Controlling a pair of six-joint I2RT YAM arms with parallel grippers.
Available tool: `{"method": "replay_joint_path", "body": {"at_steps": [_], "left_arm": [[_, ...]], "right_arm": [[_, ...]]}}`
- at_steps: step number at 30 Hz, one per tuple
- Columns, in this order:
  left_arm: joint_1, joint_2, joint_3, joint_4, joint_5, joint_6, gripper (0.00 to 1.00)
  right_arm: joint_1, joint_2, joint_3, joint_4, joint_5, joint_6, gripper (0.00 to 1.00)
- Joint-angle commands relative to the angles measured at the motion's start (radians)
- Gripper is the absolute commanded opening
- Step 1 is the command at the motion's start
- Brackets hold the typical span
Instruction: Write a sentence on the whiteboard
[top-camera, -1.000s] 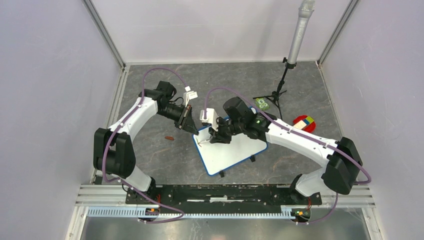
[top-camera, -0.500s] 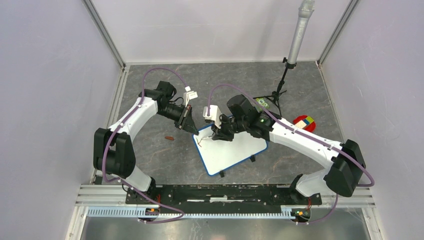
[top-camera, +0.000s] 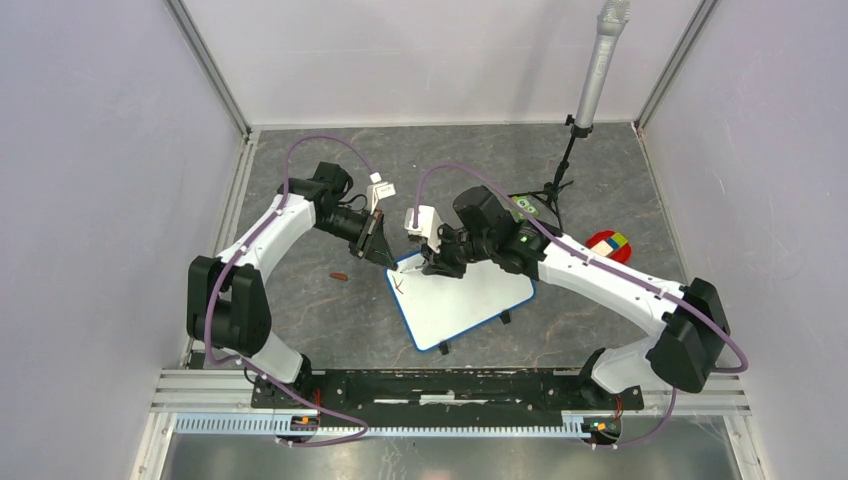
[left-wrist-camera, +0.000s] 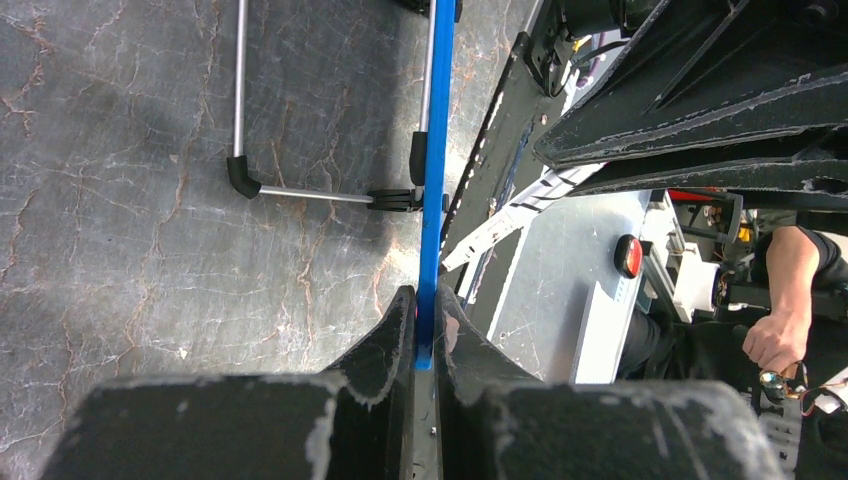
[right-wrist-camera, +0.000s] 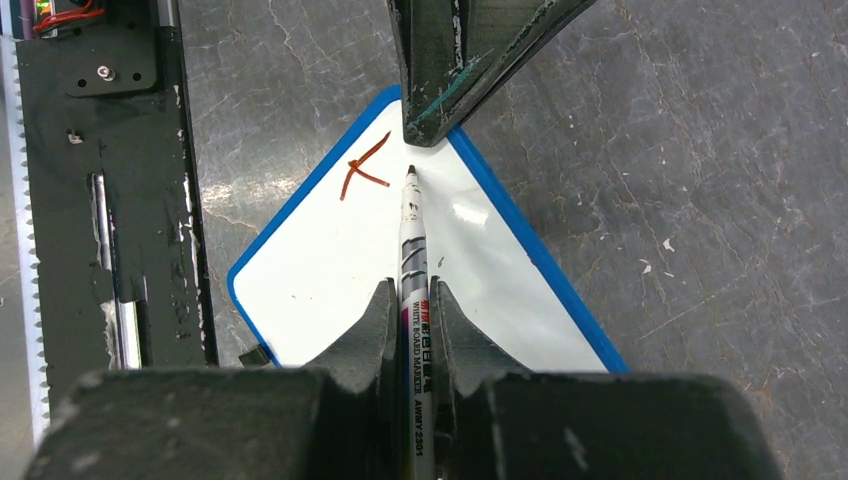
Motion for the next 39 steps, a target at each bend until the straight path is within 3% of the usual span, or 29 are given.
{"method": "replay_joint_path", "body": {"at_steps": [1,13,26,39], "left_arm": [[-0.005,-0.017,0.012,-0.002,0.0,0.021,0.03],[-0.005,-0.016,0.012,-0.002,0.002,0.021,0.02],[-0.006,-0.011,0.015,-0.002,0.006,0.018,0.02],[-0.006,-0.014,0.012,-0.002,0.003,0.021,0.02]], "right_arm": [[-0.003,0.002,-0.007,0.025,0.012,-0.011,0.0],[0.015,-0.051,-0.135,0.035,-0.051,0.032,0.0],[0.009,-0.057,-0.011,0.023,-0.058,0.032,0.0],[0.004,-0.037,-0.052,0.026,-0.024,0.021,0.0]]}}
